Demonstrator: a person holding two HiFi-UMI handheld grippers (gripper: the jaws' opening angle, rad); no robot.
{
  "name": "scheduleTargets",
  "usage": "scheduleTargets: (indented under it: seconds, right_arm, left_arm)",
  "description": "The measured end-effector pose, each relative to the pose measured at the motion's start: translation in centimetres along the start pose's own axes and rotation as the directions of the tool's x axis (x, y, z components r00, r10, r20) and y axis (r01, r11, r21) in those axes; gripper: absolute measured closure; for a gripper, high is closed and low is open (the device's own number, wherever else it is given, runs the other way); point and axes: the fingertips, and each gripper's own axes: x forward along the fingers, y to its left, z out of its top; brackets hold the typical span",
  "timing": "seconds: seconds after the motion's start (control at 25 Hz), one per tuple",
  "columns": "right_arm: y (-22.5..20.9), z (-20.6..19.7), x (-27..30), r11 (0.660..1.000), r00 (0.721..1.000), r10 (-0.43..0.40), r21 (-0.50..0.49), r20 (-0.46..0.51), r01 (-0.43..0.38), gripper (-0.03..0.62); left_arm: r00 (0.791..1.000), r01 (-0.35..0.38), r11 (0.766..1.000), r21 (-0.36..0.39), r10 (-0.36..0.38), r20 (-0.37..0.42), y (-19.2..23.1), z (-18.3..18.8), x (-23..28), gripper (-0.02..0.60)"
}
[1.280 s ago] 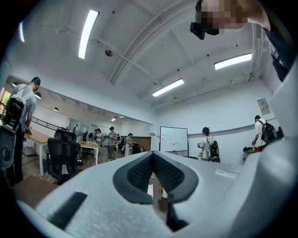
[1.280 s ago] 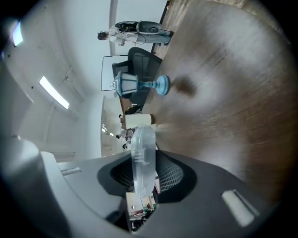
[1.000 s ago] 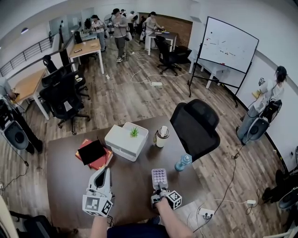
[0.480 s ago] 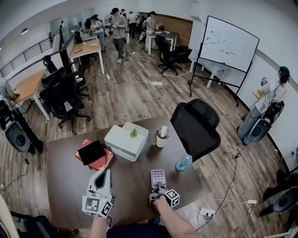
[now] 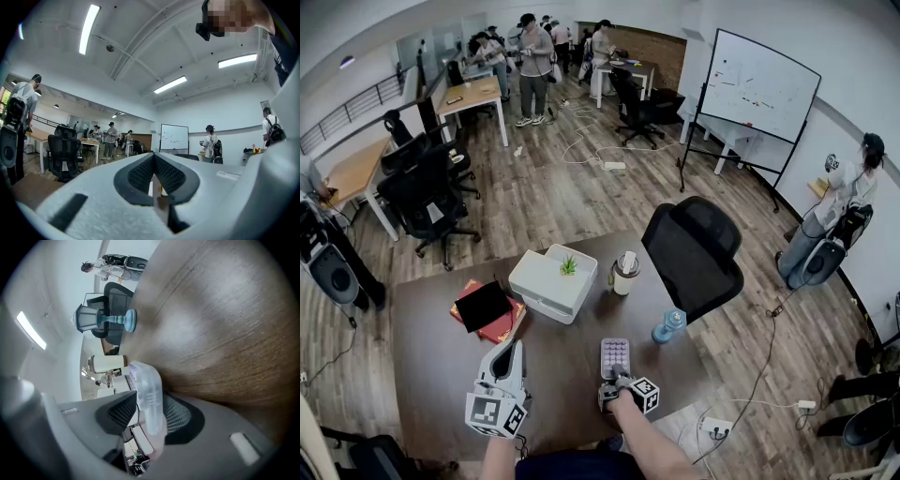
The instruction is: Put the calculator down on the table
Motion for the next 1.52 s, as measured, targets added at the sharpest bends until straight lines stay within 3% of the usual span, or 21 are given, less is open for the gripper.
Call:
scheduleTargets:
  seconds: [0.16,0.32,0.44,0.8,0.92,1.04,1.16,1.24,1.4,1.52]
  right_arm:
    - [0.5,0.0,0.1,0.999,1.000,0.028,0.019,-0.001,-0.028,0.333]
    - [0.5,-0.1,-0.1,1.000,1.000,-0.006,0.030,-0.013,0.006,0.264]
    - [1.0,-1.1,-0.8,0.998,0.999,-0.025,0.059,-0.026,0.026,0.191]
    - [2.1,-1.6,-3.0,0.997,0.999,0.019,0.069,-0.038,-0.016,0.186]
    - [4.1,-2.1,-3.8,0.995,0.996,0.076,0.062,-0.051,-0.073,0.189]
    - [8.6,-3.1,-5.6,0.983,0.980,0.184,0.025,-0.071,-0.183,0.197]
    - [15.5,-3.4,-7.9,0.938,0.937,0.339,-0.046,-0.084,-0.344,0.200]
    - [20.3,-3.5,-9.8,0.887,0.891,0.443,-0.095,-0.099,-0.451,0.200]
    - [29.9,-4.6,-15.0,0.744,0.756,0.642,-0.131,-0.128,-0.655,0.201]
    - [34.8,-5.2,-18.5,0.642,0.670,0.727,-0.197,-0.147,-0.741,0.203]
  left_arm:
    - [1.000,-0.005,1.000,-0.005,0.005,0.008,0.3,0.1,-0.2,0.586]
    - [1.000,0.003,0.999,0.038,-0.003,0.006,-0.1,-0.1,0.1,0.586]
    - [1.000,0.008,1.000,0.015,-0.008,0.013,-0.1,0.1,0.2,0.586]
    - [1.000,-0.001,1.000,-0.004,0.002,0.017,0.2,-0.1,0.1,0.586]
    - [1.000,0.003,1.000,-0.006,-0.003,0.015,0.1,-0.2,0.2,0.586]
    - [1.000,0.007,1.000,-0.006,-0.007,0.012,-0.1,-0.2,0.1,0.586]
    - [1.000,0.009,1.000,-0.009,-0.009,0.016,-0.2,-0.2,0.1,0.586]
    - [1.000,0.011,1.000,-0.008,-0.011,0.015,-0.3,-0.1,0.1,0.586]
    - [1.000,0.014,1.000,-0.014,-0.014,0.015,-0.4,-0.1,0.1,0.586]
    - [0.999,0.024,1.000,-0.016,-0.024,0.023,-0.8,0.3,0.2,0.586]
